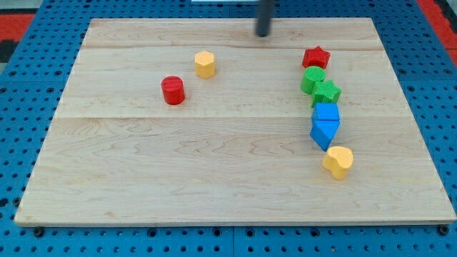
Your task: Place the green circle and the yellow hexagon on top and bottom side of the red star
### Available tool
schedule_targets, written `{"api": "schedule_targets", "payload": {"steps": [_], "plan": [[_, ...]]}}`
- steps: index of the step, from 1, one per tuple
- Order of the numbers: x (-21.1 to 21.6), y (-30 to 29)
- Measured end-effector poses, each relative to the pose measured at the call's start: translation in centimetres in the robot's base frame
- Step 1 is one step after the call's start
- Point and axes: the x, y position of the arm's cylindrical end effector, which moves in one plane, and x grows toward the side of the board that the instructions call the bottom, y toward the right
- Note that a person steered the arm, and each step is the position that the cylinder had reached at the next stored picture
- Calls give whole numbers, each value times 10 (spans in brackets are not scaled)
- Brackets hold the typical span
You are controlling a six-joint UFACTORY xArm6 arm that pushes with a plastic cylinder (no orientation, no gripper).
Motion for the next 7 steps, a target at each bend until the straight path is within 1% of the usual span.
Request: {"api": "schedule_targets", "payload": {"steps": [1, 2, 3, 4, 5, 6, 7], "plan": [[57, -115], [108, -142], [91, -87], [90, -7], [77, 9], [41, 14], [36, 29]]}}
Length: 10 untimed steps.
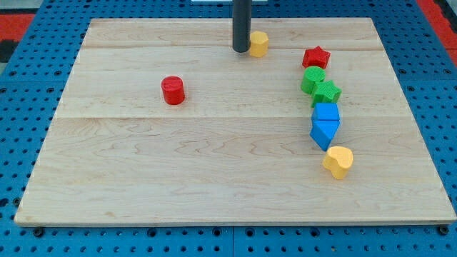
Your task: Place the green circle and the yellow hexagon on top and bottom side of the red star
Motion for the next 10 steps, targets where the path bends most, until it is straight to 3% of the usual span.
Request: {"api": "schedule_targets", "payload": {"steps": [1, 2, 4, 5, 7, 8, 9, 10], "plan": [[7, 40], [-3, 6], [-29, 5], [-21, 52], [-21, 91], [-45, 66], [-71, -35], [-35, -143]]}}
